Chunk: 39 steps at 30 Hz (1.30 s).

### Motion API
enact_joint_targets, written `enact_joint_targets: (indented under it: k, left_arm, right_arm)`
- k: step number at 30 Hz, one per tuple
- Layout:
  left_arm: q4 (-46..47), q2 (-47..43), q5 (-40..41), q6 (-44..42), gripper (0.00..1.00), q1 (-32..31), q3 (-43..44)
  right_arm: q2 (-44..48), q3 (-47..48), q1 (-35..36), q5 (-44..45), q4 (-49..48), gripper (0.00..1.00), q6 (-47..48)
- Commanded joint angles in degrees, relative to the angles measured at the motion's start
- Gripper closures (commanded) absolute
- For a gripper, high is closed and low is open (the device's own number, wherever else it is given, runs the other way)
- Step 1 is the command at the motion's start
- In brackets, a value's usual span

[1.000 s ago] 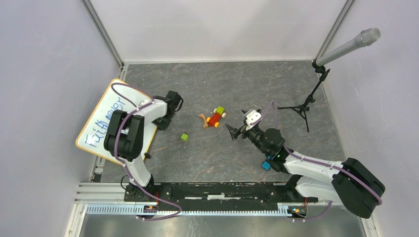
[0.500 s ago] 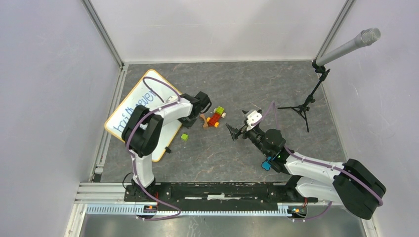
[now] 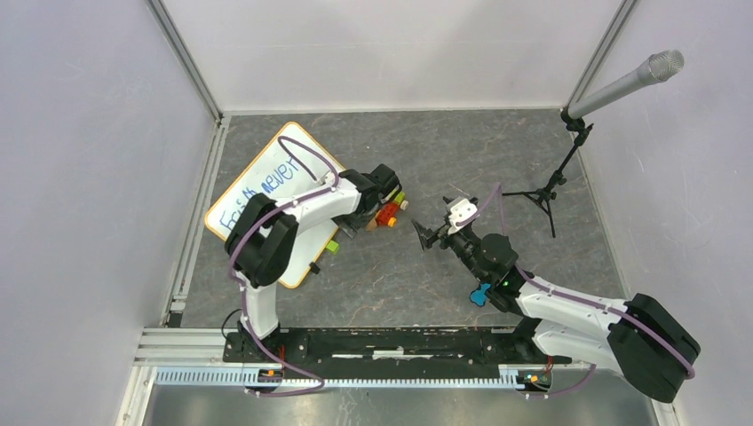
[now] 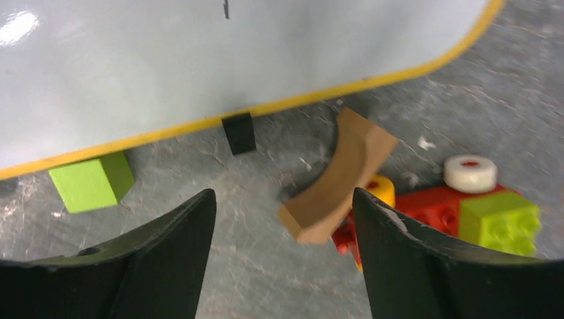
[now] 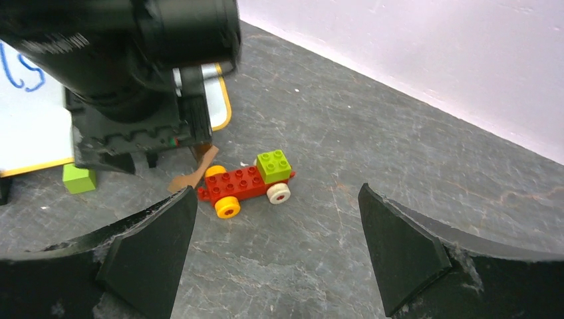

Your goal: Erase the whiteboard

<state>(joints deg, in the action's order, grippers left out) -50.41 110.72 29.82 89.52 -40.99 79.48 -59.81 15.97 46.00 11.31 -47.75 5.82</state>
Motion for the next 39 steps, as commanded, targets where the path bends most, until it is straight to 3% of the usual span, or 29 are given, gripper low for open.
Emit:
enact_joint_targets:
  k: [1, 5, 8, 11, 13, 17, 22, 28, 39]
  left_arm:
    - [0.8, -10.1, 0.8, -6.1, 0.14, -1.0, 0.1]
    - [2.2, -19.2, -0.2, -14.5, 0.02, -1.3, -2.8]
    - [4.6, -28.2, -2.0, -24.3, 0.0, -1.2, -4.6]
    - [8.8, -37.3, -3.8, -35.6, 0.0, -0.9, -6.5]
    - [12.0, -43.6, -6.1, -44.9, 0.0, -0.7, -7.2]
    - [15.7, -54.4, -9.5, -62.2, 0.0, -0.7, -5.8]
    - [19.3, -63.5, -6.9, -75.7, 0.0, -0.7, -6.6]
    - [26.7, -72.2, -0.8, -84.3, 0.0, -0.7, -17.1]
    - [34.5, -83.2, -2.1, -87.6, 0.01, -0.7, -31.1]
  right_arm:
    - [2.2, 0.2, 0.1, 4.6, 2.9, 0.03, 0.7]
    - [3.6, 1.1, 0.1, 9.7, 6.7, 0.03, -1.3]
    - [4.2, 3.7, 0.1, 13.4, 13.8, 0.03, -4.2]
    - [4.1, 9.6, 0.1, 19.7, 27.0, 0.03, -10.7]
    - [3.2, 14.3, 0.0, 23.5, 38.0, 0.03, -17.7]
    - [0.7, 21.4, 0.1, 28.9, 64.7, 0.03, -41.3]
    - [-2.7, 26.9, 0.1, 28.9, 88.5, 0.02, -66.0]
    - [-2.7, 25.8, 0.1, 28.7, 98.1, 0.01, -75.5]
    - [-1.6, 16.6, 0.1, 21.6, 95.8, 0.11, -81.1]
